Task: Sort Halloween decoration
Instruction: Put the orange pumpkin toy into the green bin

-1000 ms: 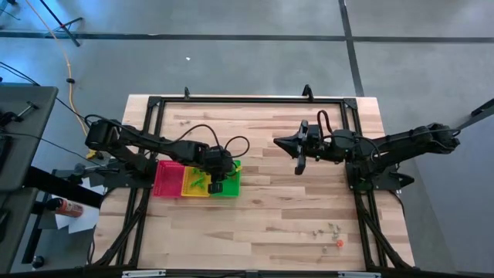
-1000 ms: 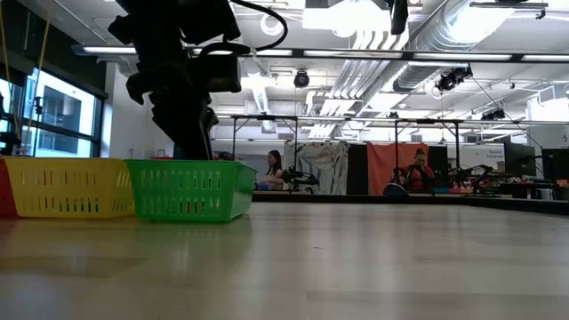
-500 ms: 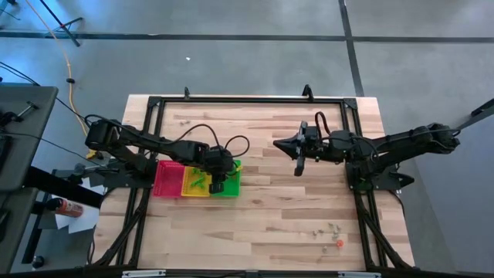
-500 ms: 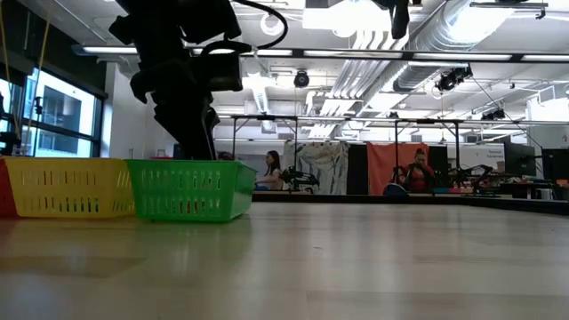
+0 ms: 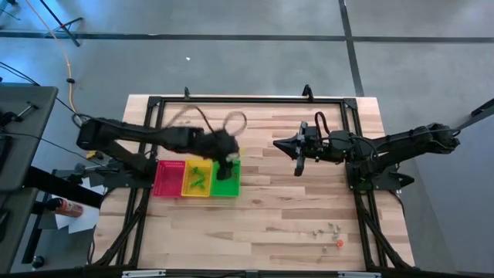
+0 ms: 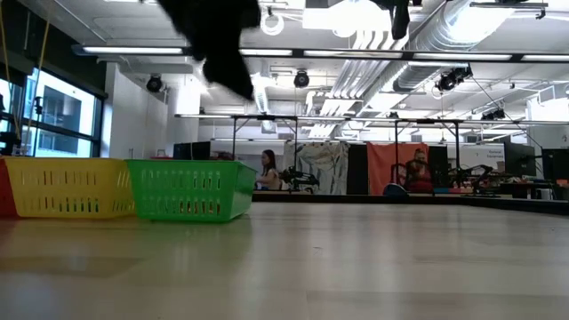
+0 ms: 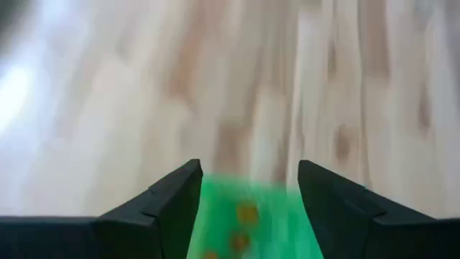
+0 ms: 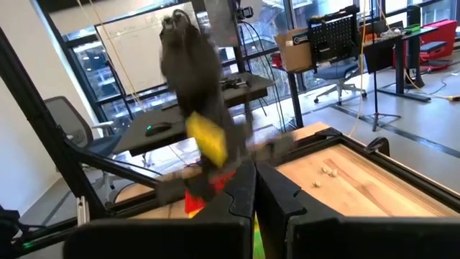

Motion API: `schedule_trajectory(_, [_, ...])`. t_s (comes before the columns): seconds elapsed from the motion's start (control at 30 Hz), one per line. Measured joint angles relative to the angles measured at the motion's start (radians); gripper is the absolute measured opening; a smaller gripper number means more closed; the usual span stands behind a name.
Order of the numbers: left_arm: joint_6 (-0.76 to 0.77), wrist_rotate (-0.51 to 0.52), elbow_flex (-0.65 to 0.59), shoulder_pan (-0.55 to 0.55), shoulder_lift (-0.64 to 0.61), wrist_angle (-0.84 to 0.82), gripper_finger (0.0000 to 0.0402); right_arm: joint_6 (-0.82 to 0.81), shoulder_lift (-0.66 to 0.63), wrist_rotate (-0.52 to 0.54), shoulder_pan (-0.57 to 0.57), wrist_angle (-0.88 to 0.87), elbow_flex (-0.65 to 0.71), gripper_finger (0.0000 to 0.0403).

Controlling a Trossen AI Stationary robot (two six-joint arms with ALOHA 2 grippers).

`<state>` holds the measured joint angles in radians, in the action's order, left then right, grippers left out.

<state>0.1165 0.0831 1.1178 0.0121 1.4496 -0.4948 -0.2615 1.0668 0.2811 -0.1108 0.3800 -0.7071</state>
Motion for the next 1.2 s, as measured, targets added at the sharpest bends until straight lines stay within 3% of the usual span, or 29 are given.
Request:
schedule_trajectory(0.13, [-0.014, 0.036, 0.060, 0.030, -0.115, 0.081, 0.0225, 0.000, 0.000, 0.000, 0.000, 0.036, 0.000, 0.0002])
schedule_trajectory(0.27, [-0.014, 0.037, 0.041, 0.041, -0.244, 0.228, 0.0225, 0.000, 0.000, 0.008, 0.000, 0.066, 0.000, 0.0020])
schedule_trajectory(0.57, [0.121, 0.062, -0.231, -0.007, -0.456, 0.523, 0.0225, 0.000, 0.000, 0.008, 0.000, 0.079, 0.000, 0.0102])
schedule_trajectory(0.8, [0.162, 0.069, -0.406, -0.059, -0.486, 0.734, 0.0225, 0.000, 0.000, -0.002, 0.000, 0.082, 0.000, 0.0157])
schedule_trajectory(1.2, [0.161, 0.088, -0.418, -0.057, -0.483, 0.756, 0.0225, 0.000, 0.000, -0.002, 0.000, 0.089, 0.000, 0.0165])
